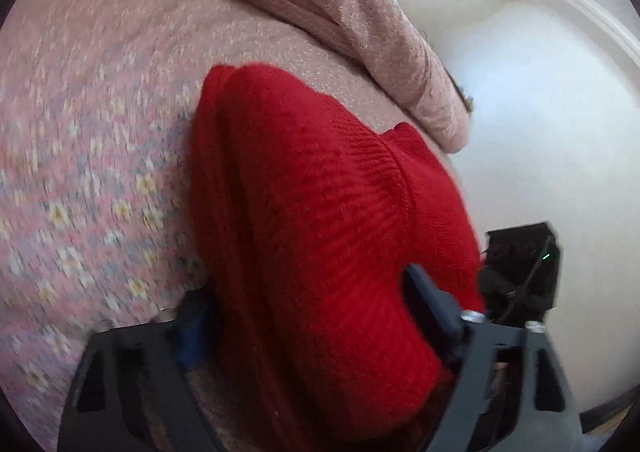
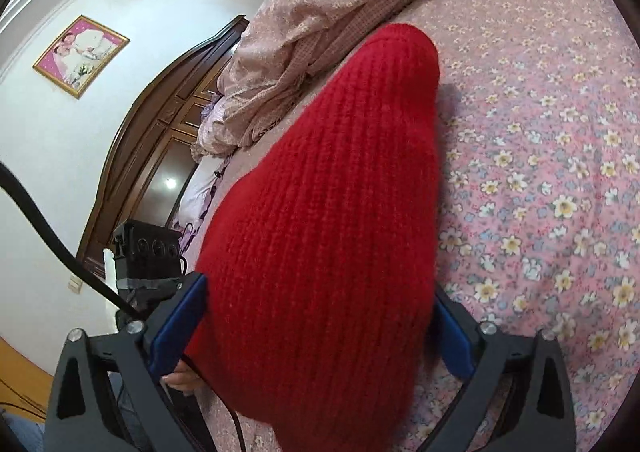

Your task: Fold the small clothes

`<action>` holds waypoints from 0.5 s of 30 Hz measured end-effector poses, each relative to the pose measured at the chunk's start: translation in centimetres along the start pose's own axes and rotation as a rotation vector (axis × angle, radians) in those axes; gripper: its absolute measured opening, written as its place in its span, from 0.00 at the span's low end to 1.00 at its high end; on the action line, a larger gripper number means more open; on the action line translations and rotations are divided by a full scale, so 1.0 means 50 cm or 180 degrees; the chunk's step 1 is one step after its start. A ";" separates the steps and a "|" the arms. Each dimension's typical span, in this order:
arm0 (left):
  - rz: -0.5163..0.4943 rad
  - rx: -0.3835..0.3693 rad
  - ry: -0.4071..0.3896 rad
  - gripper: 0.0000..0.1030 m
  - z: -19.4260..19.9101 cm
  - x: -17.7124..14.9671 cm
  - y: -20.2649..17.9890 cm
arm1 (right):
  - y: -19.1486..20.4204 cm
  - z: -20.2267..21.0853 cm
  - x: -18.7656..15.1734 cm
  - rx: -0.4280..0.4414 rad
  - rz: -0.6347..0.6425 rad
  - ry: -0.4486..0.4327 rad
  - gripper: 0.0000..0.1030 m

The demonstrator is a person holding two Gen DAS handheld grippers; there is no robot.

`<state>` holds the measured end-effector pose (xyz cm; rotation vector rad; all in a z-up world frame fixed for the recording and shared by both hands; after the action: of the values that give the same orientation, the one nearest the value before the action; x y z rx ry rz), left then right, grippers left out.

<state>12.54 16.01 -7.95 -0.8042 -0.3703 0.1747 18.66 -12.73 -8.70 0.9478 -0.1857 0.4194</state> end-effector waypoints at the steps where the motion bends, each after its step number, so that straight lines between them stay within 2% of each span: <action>1: 0.0030 -0.0033 -0.0038 0.66 0.003 -0.002 0.003 | 0.000 0.000 0.000 0.0007 -0.0021 0.0015 0.93; 5: 0.0054 -0.0084 -0.0137 0.55 0.013 -0.010 0.002 | 0.006 0.003 0.003 -0.0073 -0.0008 -0.0005 0.84; 10: -0.0094 0.0089 -0.0288 0.49 0.028 -0.021 -0.024 | 0.035 0.016 0.007 -0.0279 0.0211 -0.0086 0.75; 15: -0.0218 0.0159 -0.0392 0.46 0.038 -0.008 -0.054 | 0.051 0.031 0.012 -0.0396 0.0346 -0.0164 0.73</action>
<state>11.49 15.33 -4.88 -0.7322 -0.5072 0.1691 18.17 -12.51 -5.69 0.8288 -0.3077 0.4783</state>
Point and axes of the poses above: each gripper's, at about its wrist camera, not at the fingertips, and z roughly against the way its jaws point, y to its left, x to its top, the point moved 3 cm from there along -z, roughly the way its jaws point, and after that the axes turned 13 degrees about y, right-handed, at the moved point
